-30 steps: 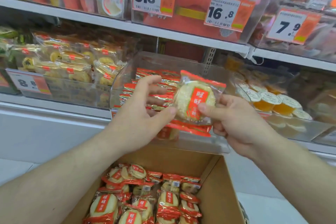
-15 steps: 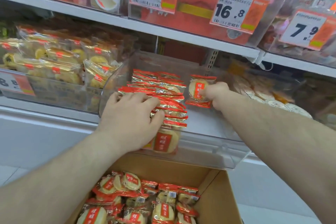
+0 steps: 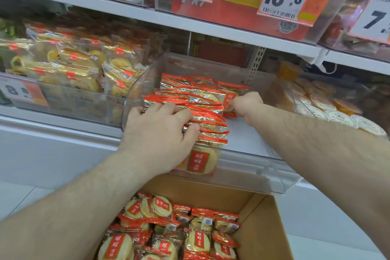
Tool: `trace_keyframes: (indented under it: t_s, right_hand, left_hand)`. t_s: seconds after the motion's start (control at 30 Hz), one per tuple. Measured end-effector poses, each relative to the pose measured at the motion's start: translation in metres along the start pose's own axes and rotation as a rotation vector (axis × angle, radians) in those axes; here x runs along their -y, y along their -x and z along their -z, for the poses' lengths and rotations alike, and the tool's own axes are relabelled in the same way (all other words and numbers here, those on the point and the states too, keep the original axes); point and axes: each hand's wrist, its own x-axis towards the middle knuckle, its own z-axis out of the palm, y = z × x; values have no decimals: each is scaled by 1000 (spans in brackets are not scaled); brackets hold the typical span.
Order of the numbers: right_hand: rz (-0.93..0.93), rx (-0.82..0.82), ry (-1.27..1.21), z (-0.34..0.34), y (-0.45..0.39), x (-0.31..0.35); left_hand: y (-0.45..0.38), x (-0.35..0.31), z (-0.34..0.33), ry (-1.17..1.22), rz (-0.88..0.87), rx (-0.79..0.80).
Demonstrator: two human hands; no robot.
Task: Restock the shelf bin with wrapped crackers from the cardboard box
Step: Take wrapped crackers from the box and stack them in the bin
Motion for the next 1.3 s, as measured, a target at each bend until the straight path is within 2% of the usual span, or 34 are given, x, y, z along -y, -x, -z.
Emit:
trace_keyframes:
  t_s: [0.17,0.27,0.47,0.63,0.7,0.8,0.9,1.0,1.1,1.13,1.23,1.3]
  right_hand:
    - [-84,269,-13,9,6,3]
    - [-117,370,-1,12,5,3]
    - [-161,389,61,18,3,1]
    - [-78,310,102,36,41,15]
    - [32,175,130,46,68,20]
    - [397,-61,156,66,123,20]
    - [763,-113,47,77,189,9]
    - [848,9,-100,61,226,-20]
    - [791,156,-86,32,239,-58]
    - [764,200,-46,21,239,-72]
    - [659,295,162,-17,225,-117]
    - [522,417,401,-47,209,-145]
  left_hand:
    - [-2,0,0,10,-1,0]
    - [-3,0,-1,26,-3,9]
    - [-1,1,-1,47,-22,2]
    - [-1,-4,7,128,-53,-95]
    - [3,-8,13,189,-121,-208]
    - [21,-13,19,281,-313,-370]
    - [41,-11,15,278,-421,-391]
    - [57,-4,3,209,-537,-246]
    - [71,5,-16,115,-614,27]
    - [74,8,-22,72,-562,158]
    - [73,22,-46,57,-263,577]
    - [71,26,-58,38,-204,716]
